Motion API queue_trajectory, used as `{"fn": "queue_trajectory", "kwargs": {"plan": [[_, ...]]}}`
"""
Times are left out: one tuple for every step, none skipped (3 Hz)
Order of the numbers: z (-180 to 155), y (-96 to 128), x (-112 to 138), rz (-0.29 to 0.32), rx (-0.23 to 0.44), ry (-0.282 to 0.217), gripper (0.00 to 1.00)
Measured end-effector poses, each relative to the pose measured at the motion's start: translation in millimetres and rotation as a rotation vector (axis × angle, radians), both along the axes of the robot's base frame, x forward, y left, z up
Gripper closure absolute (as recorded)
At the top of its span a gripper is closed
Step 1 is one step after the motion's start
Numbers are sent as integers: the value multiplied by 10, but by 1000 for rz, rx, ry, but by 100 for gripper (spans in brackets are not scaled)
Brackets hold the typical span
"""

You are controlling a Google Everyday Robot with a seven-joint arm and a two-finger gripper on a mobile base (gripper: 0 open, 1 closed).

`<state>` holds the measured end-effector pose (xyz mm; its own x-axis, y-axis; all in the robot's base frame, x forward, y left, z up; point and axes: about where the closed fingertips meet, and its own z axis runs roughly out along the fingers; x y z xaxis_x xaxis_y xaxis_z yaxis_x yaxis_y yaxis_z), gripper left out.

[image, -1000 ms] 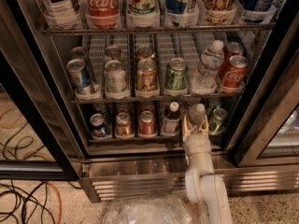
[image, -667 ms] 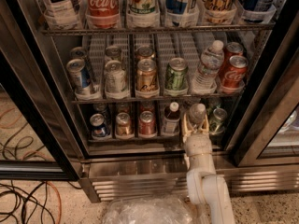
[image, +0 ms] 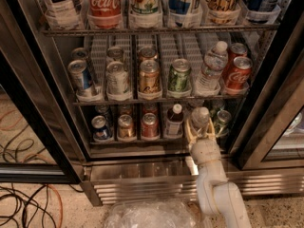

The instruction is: Pick water bottle from bottom shelf of fridge

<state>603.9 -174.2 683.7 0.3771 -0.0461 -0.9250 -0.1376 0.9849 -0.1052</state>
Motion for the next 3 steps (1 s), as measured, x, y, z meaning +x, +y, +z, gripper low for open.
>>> {"fn": "queue_trajectory", "kwargs": {"plan": [[66, -40, -155, 38, -35, 55, 100], [37, -83, -314, 110, -57, 129, 100], [-108, -17, -472, 233, -57, 215, 100]]}}
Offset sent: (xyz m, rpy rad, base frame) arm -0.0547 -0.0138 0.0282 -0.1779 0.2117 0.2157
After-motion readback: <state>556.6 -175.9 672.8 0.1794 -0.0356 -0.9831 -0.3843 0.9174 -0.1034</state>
